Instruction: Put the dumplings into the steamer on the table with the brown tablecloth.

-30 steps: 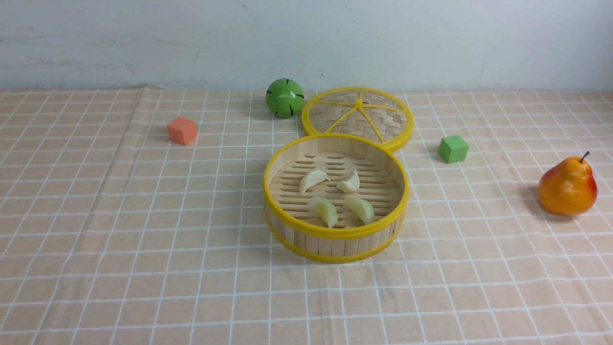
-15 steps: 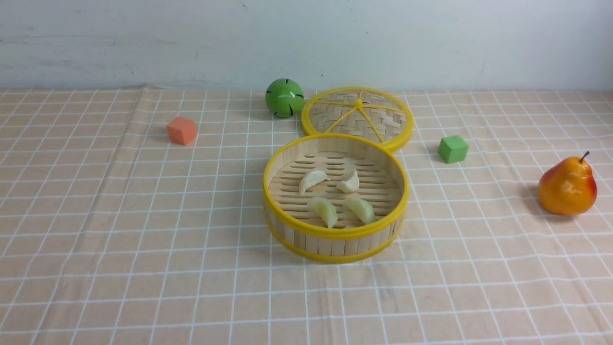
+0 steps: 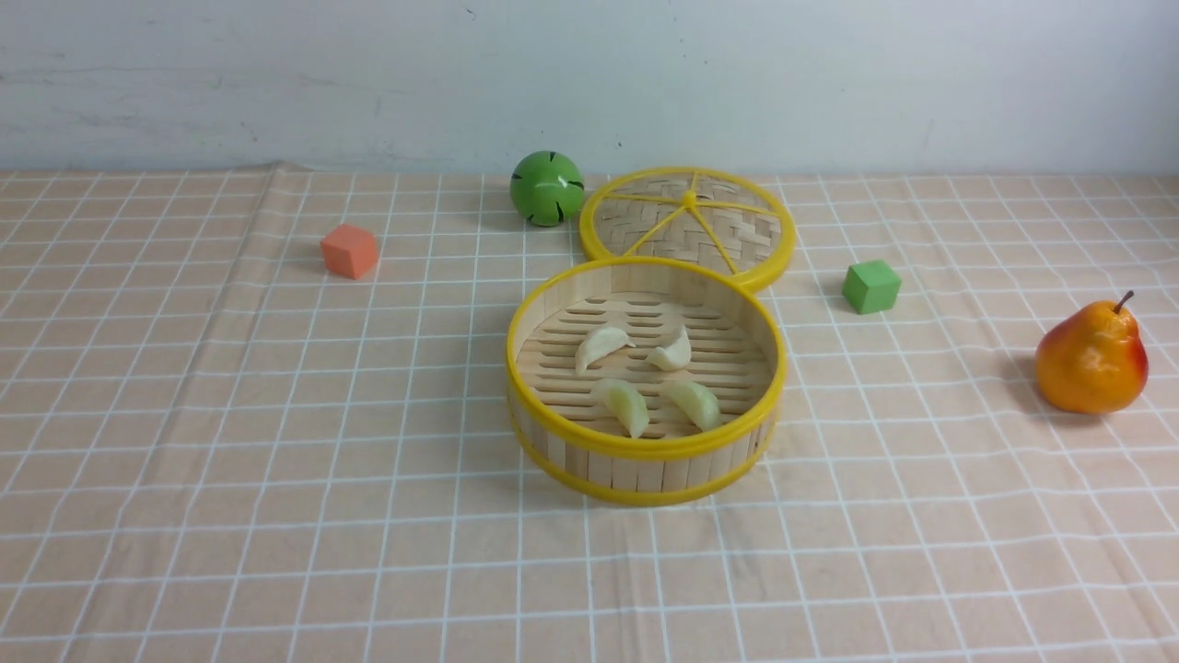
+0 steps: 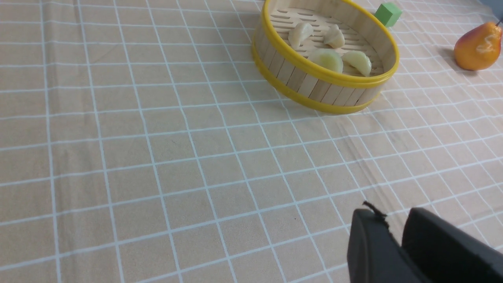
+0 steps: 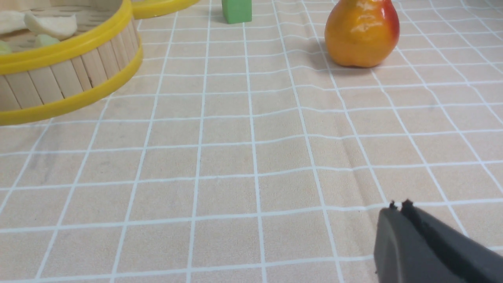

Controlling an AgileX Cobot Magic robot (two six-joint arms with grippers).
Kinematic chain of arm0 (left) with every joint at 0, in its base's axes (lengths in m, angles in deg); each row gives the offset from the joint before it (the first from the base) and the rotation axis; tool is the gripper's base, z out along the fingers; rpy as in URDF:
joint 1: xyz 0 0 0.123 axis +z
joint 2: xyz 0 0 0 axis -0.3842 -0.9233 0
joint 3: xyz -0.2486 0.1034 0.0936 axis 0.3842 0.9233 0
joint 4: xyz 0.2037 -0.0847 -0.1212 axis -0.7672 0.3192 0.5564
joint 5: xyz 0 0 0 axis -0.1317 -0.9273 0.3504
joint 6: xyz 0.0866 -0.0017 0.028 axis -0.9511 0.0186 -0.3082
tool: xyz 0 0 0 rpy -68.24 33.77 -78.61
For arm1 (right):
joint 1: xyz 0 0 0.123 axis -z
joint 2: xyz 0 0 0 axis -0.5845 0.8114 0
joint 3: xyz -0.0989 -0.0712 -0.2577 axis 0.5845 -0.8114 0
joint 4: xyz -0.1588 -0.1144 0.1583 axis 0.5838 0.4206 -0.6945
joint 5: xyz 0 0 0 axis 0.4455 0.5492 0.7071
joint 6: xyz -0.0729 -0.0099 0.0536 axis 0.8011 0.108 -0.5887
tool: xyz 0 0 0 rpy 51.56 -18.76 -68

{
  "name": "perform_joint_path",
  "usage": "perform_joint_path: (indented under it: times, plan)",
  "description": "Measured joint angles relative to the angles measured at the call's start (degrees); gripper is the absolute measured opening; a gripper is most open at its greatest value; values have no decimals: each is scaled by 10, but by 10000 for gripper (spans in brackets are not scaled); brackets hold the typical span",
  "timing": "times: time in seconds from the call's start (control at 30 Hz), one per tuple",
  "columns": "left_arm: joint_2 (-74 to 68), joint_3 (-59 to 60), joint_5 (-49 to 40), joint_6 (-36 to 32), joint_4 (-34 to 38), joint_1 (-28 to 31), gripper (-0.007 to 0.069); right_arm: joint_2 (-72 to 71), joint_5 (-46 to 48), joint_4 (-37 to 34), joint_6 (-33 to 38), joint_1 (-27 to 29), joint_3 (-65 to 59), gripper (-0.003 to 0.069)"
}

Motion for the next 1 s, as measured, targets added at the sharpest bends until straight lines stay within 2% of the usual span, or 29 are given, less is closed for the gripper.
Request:
perform_joint_path:
  times: [0.13, 0.2, 0.27, 0.43, 0.47, 0.57, 0.7, 0.83, 1.0]
  plan:
    - [0, 10, 14, 0, -6, 0, 127, 0, 0, 0, 0, 0, 0, -13]
    - [1, 31, 59, 0, -12, 1, 125, 0, 0, 0, 0, 0, 0, -13]
    - [3, 68, 140, 0, -15, 13, 108, 0, 0, 0, 0, 0, 0, -13]
    - [29, 184, 357, 0, -13, 97, 16, 0, 1, 0, 0, 0, 0, -11]
    - [43, 216, 404, 0, -8, 132, -14, 0, 1, 0, 0, 0, 0, -10]
    - [77, 284, 469, 0, 9, 199, -13, 0, 1, 0, 0, 0, 0, -8]
    - [113, 333, 467, 0, 15, 253, -13, 0, 1, 0, 0, 0, 0, -5]
    - [120, 351, 389, 0, 15, 299, -13, 0, 1, 0, 0, 0, 0, -1]
    - [120, 352, 322, -32, 15, 307, -13, 0, 1, 0, 0, 0, 0, 1]
